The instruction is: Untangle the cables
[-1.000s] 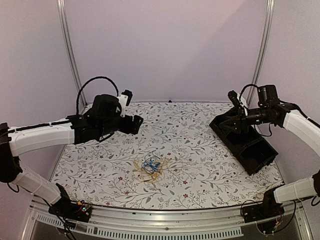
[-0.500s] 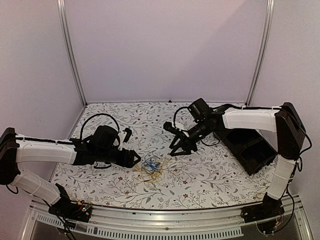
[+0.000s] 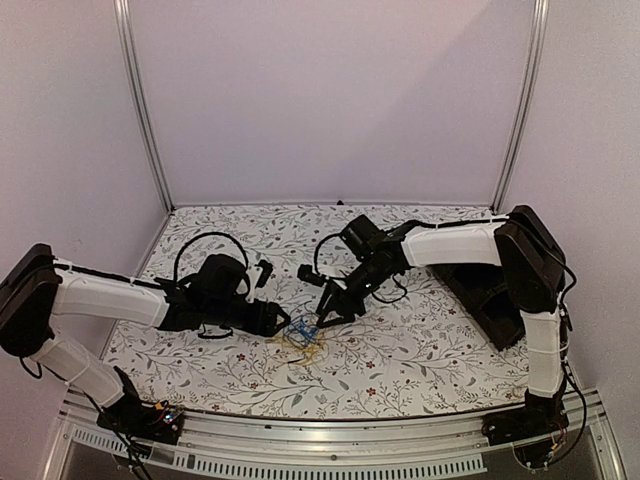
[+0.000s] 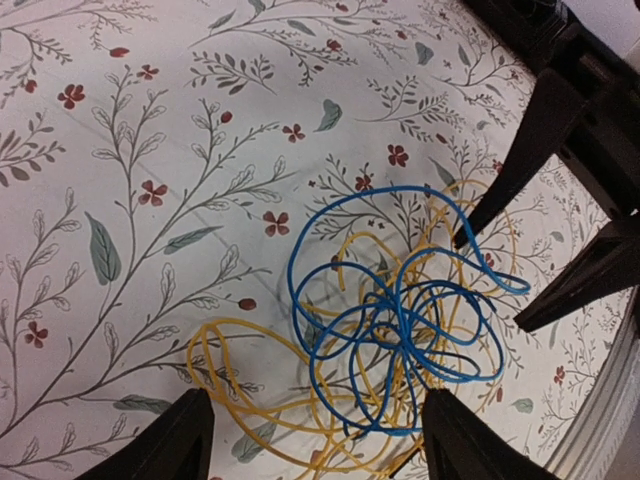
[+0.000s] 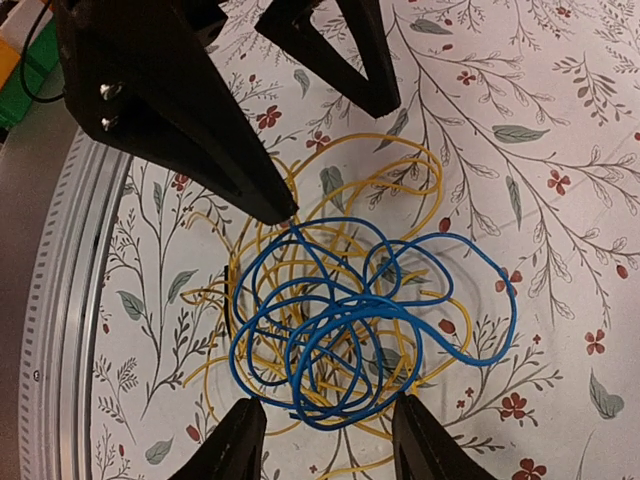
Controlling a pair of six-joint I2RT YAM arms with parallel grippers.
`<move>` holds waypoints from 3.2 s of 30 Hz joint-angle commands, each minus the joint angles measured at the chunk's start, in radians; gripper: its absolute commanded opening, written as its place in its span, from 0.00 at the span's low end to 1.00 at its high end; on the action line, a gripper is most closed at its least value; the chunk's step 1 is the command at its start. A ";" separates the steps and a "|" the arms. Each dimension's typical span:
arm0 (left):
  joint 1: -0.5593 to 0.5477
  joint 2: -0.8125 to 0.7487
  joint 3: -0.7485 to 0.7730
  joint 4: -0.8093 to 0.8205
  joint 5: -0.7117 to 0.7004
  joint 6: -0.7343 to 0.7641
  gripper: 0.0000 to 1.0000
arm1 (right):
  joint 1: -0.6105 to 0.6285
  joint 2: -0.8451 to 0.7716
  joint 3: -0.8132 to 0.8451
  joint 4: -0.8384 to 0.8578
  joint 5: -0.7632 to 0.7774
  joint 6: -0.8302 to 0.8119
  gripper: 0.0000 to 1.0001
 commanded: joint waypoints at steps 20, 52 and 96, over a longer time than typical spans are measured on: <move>0.002 0.456 0.275 0.224 0.035 -0.049 0.64 | 0.004 -0.288 -0.018 0.005 -0.146 0.042 0.00; 0.040 0.441 0.198 0.266 -0.027 -0.084 0.53 | -0.675 -0.578 0.762 -0.246 -0.171 0.089 0.00; 0.031 0.157 0.202 0.132 -0.032 -0.034 0.60 | -0.929 -0.445 0.017 0.027 0.080 0.026 0.00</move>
